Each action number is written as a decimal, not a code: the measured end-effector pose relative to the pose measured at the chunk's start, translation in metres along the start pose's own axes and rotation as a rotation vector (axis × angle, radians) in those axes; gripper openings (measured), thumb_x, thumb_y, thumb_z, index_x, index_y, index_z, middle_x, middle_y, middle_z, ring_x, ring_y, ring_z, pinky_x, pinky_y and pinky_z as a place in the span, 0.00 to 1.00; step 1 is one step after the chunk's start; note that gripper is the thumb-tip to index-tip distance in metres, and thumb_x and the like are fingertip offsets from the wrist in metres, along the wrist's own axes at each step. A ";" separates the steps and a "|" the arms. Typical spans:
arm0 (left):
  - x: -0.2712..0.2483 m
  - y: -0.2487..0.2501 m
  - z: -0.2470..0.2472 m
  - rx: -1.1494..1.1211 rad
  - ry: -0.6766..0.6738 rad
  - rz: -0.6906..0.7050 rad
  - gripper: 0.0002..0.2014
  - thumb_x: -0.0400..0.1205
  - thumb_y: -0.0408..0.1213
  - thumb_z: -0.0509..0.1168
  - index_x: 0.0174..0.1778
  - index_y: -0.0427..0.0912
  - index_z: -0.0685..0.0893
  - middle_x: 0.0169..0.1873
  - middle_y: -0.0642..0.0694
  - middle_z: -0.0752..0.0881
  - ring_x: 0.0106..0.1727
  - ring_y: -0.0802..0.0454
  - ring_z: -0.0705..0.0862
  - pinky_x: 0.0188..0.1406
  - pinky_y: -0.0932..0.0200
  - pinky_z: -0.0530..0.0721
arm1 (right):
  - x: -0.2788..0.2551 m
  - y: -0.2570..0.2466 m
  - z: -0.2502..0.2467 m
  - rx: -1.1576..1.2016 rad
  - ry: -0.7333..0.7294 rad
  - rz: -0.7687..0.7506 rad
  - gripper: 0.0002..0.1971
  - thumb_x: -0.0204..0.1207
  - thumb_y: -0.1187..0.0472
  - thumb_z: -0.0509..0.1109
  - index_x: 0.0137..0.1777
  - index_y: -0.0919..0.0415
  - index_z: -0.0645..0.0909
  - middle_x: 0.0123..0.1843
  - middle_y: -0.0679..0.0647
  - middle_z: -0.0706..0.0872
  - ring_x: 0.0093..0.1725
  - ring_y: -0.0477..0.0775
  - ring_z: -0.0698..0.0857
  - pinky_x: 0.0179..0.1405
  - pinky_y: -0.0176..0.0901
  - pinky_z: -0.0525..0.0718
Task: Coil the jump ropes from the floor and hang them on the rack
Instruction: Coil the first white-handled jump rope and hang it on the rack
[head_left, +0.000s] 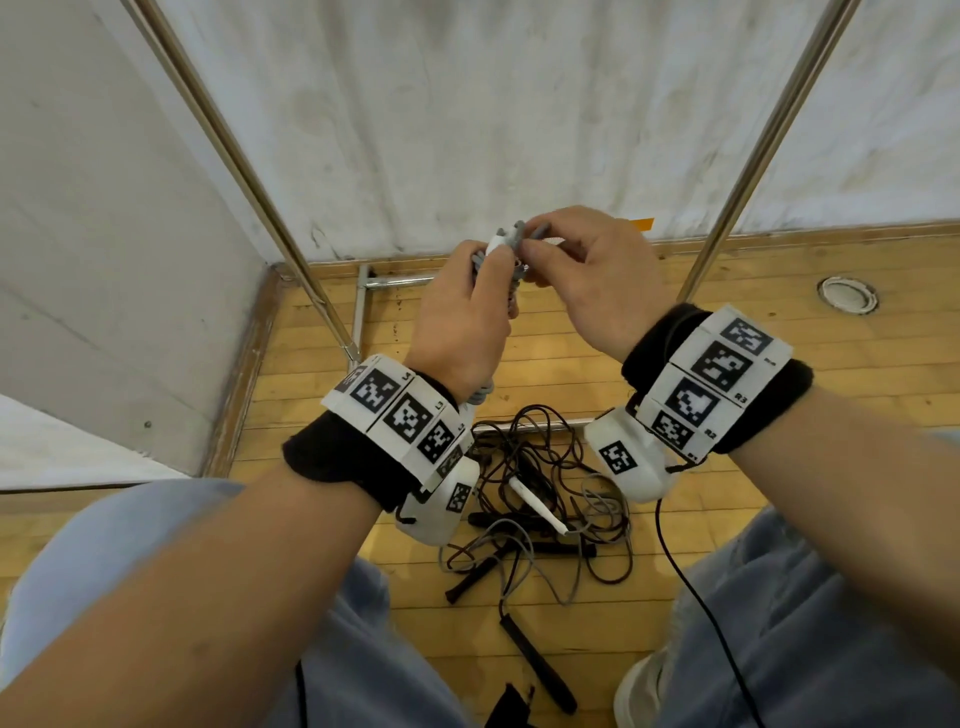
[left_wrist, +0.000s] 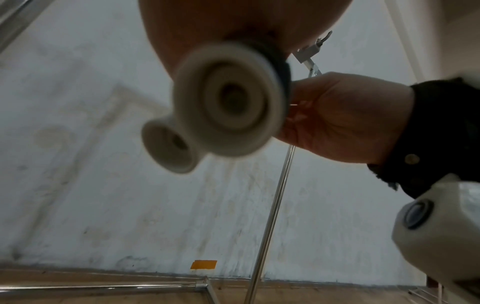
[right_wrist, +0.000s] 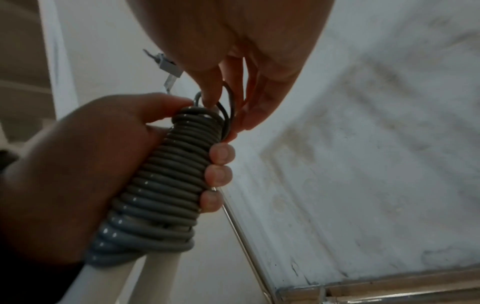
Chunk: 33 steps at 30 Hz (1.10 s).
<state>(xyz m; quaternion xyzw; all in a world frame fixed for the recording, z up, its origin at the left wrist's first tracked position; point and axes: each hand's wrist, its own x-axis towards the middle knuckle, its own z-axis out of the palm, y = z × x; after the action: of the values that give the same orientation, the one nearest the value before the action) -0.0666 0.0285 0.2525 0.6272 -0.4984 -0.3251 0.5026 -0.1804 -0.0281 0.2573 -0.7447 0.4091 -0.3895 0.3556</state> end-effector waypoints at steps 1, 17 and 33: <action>0.000 0.000 0.000 0.006 0.006 0.001 0.16 0.82 0.51 0.51 0.44 0.44 0.78 0.30 0.46 0.82 0.32 0.48 0.80 0.40 0.35 0.81 | -0.001 0.000 0.001 -0.024 0.007 -0.015 0.10 0.80 0.60 0.66 0.56 0.62 0.85 0.49 0.53 0.88 0.45 0.48 0.87 0.54 0.46 0.84; 0.002 -0.021 0.010 0.215 0.061 0.122 0.10 0.86 0.50 0.56 0.42 0.51 0.74 0.31 0.53 0.82 0.33 0.54 0.81 0.31 0.61 0.78 | 0.000 -0.020 -0.019 -0.760 -0.366 -0.131 0.14 0.85 0.61 0.53 0.53 0.66 0.80 0.46 0.60 0.87 0.46 0.61 0.86 0.49 0.55 0.84; 0.008 -0.030 0.006 0.271 0.118 0.244 0.11 0.80 0.53 0.60 0.45 0.50 0.76 0.29 0.56 0.81 0.29 0.64 0.78 0.25 0.68 0.73 | -0.003 -0.013 -0.017 0.162 -0.332 0.214 0.16 0.85 0.67 0.55 0.66 0.66 0.80 0.59 0.65 0.86 0.55 0.57 0.86 0.60 0.52 0.84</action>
<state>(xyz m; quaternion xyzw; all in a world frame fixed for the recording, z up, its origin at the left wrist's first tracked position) -0.0609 0.0185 0.2229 0.6422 -0.5795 -0.1543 0.4774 -0.1923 -0.0232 0.2754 -0.7199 0.3892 -0.2529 0.5161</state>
